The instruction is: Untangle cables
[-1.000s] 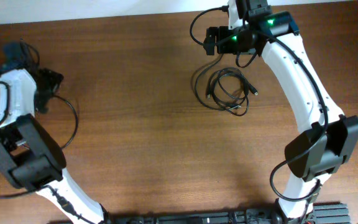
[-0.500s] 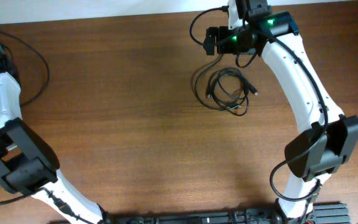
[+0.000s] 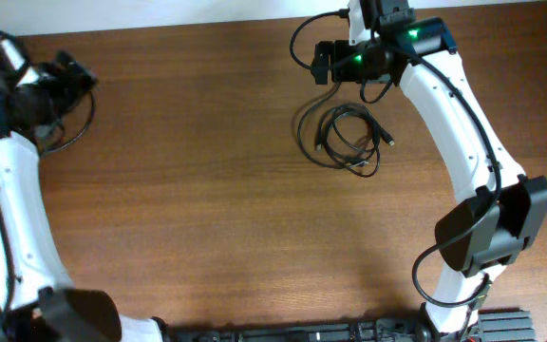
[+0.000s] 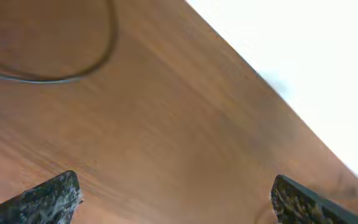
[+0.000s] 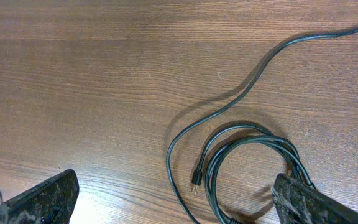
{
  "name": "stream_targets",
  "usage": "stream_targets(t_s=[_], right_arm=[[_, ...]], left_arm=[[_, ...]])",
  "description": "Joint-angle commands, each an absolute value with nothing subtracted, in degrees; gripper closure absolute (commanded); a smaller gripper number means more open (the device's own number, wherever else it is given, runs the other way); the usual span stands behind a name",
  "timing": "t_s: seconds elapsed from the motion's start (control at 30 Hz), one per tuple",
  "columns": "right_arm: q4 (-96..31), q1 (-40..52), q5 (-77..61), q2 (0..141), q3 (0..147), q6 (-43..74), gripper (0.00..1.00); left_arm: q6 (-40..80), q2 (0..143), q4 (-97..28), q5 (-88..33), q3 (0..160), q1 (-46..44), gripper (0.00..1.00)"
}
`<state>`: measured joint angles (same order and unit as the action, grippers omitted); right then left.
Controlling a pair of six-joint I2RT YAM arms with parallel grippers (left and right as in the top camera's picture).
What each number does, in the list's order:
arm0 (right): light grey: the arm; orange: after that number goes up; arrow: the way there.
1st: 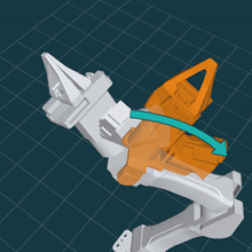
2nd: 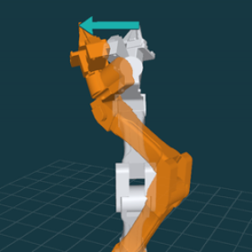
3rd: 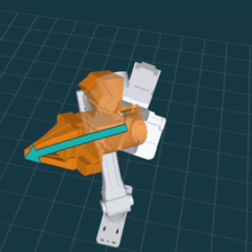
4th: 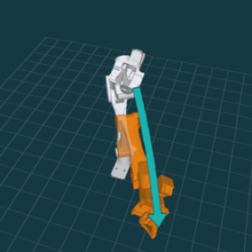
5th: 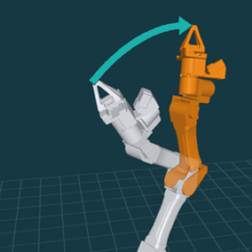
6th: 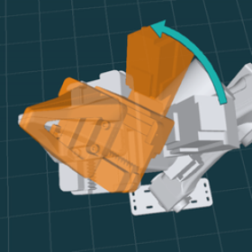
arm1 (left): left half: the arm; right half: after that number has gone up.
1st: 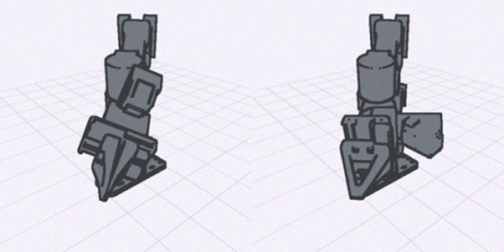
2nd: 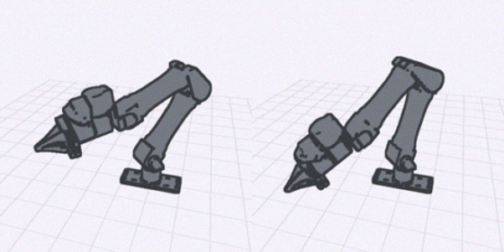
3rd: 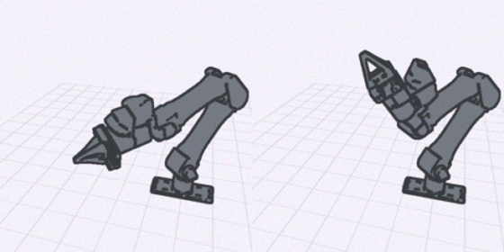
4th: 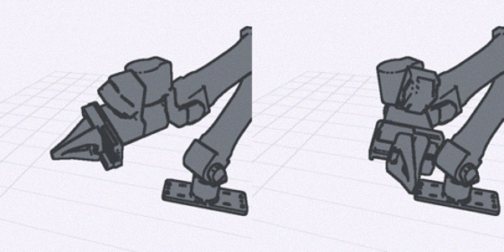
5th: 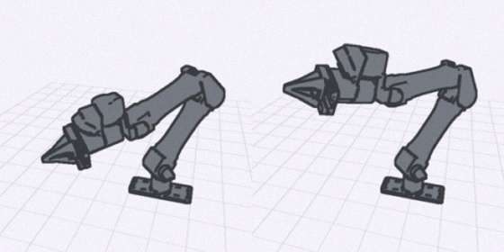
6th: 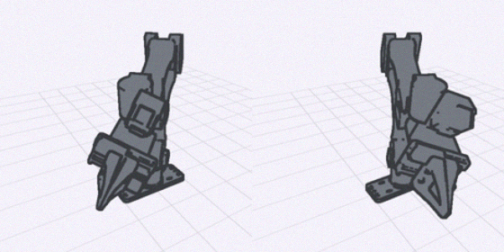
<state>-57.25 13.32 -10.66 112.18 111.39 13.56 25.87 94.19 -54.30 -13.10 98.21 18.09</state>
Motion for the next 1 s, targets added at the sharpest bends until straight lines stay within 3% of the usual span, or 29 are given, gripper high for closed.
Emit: stream_targets(t_s=[0.0, 0.3, 0.53, 0.73, 0.97], right_arm=[[-57.2, 13.5, -10.9, 111.9, 111.4, 13.9, 0.02], [-57.2, 13.5, -10.9, 111.9, 111.4, 13.9, 0.02], [-57.2, 13.5, -11.0, 111.9, 111.4, 13.9, 0.02], [-57.2, 13.5, -10.9, 111.9, 111.4, 13.9, 0.02], [-57.2, 13.5, -10.9, 111.9, 111.4, 13.9, 0.02]], left_arm=[[18.3, 89.4, -57.1, -13.7, 98.3, 11.7, 0.01], [14.2, 80.6, -68.6, -13.7, 98.3, 10.1, 0.01], [11.9, 63.9, -75.5, -8.9, 96.2, 10.1, 0.01], [12.4, 47.7, -70.7, -9.0, 74.5, 10.1, 0.01], [19.7, 47.9, -56.3, -19.3, 53.4, 10.1, 0.01]])
